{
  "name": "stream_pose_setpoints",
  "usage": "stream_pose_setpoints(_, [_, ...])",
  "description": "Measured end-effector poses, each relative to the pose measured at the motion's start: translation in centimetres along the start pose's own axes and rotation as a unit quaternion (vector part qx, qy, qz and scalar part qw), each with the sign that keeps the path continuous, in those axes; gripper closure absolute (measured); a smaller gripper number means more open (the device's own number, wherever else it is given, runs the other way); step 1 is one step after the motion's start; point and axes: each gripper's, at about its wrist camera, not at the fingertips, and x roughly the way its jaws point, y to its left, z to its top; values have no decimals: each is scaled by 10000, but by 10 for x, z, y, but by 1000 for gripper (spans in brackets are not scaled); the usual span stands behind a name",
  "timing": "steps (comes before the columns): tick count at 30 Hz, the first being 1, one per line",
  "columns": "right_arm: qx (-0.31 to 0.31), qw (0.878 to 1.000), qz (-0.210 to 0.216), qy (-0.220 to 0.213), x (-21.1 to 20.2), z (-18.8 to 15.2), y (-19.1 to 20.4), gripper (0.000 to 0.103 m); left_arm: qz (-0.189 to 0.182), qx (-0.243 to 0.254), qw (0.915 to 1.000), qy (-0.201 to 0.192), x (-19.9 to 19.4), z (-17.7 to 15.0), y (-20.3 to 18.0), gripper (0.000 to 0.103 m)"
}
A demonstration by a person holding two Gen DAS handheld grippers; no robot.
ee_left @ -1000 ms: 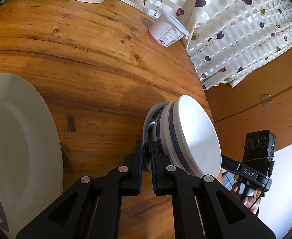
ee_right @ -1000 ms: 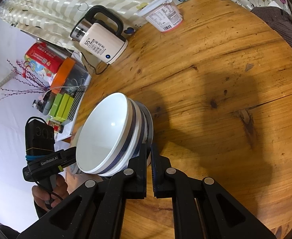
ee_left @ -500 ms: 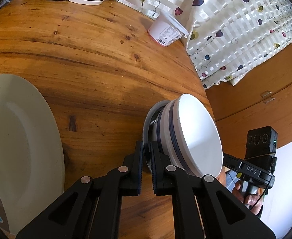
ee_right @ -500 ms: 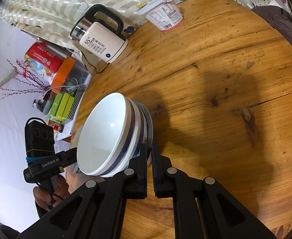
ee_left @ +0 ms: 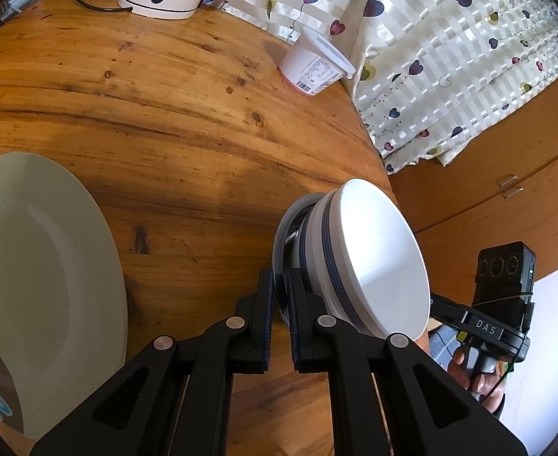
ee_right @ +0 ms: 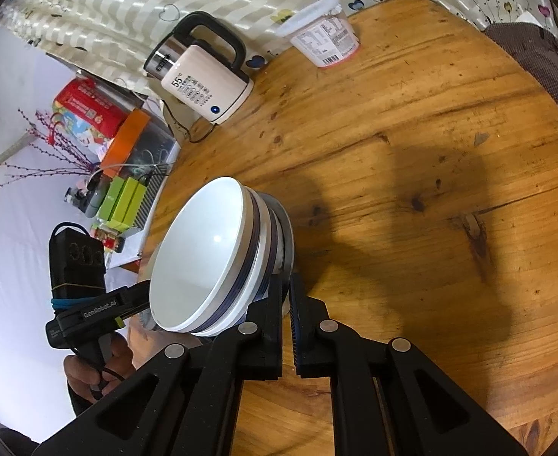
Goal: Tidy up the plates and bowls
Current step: 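Carry the held bowl stack with left gripper over the beige plate stack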
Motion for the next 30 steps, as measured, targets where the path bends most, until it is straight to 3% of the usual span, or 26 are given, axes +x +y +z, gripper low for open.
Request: stream_pose_setpoints(30, [-566, 9975, 347, 238, 25, 10, 79, 96, 459, -203, 9974, -514, -73, -5, 26, 96])
